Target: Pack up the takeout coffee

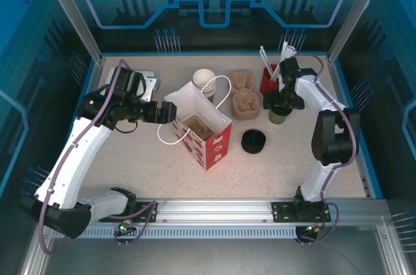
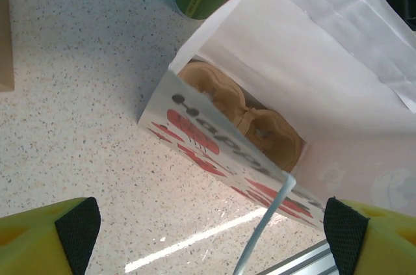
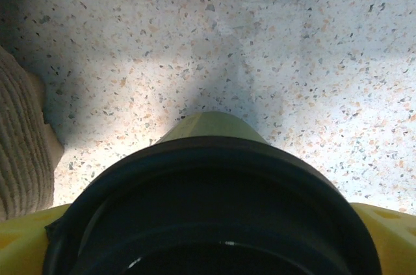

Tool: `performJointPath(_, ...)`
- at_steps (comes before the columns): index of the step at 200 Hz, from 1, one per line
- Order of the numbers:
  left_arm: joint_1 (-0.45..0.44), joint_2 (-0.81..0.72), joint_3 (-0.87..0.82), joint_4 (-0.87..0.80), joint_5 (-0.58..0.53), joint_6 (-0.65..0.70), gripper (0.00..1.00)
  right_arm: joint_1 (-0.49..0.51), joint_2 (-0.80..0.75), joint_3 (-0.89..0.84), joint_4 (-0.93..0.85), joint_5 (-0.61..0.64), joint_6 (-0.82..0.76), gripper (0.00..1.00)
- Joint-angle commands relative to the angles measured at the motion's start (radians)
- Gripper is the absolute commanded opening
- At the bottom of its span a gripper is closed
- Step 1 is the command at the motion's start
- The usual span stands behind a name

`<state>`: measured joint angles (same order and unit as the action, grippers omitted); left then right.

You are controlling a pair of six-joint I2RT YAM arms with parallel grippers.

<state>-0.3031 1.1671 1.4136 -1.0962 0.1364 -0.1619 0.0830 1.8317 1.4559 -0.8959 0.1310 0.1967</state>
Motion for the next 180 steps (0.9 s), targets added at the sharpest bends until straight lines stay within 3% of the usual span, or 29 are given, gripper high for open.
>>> performJointPath(1,0.007,-0.043,-0.024,0.028,0.017,-0.041,0.93,-0.018,0.017,0.038,-0.031,0.002,-0.015,1.00)
performJointPath(112,0.007,-0.066,-0.027,0.028,0.004,-0.034,0.94,-0.021,-0.012,0.024,-0.047,0.002,-0.017,0.89)
performJointPath(180,0.007,-0.074,-0.033,0.041,0.000,-0.043,0.95,-0.019,-0.143,-0.003,-0.125,-0.005,-0.027,0.87)
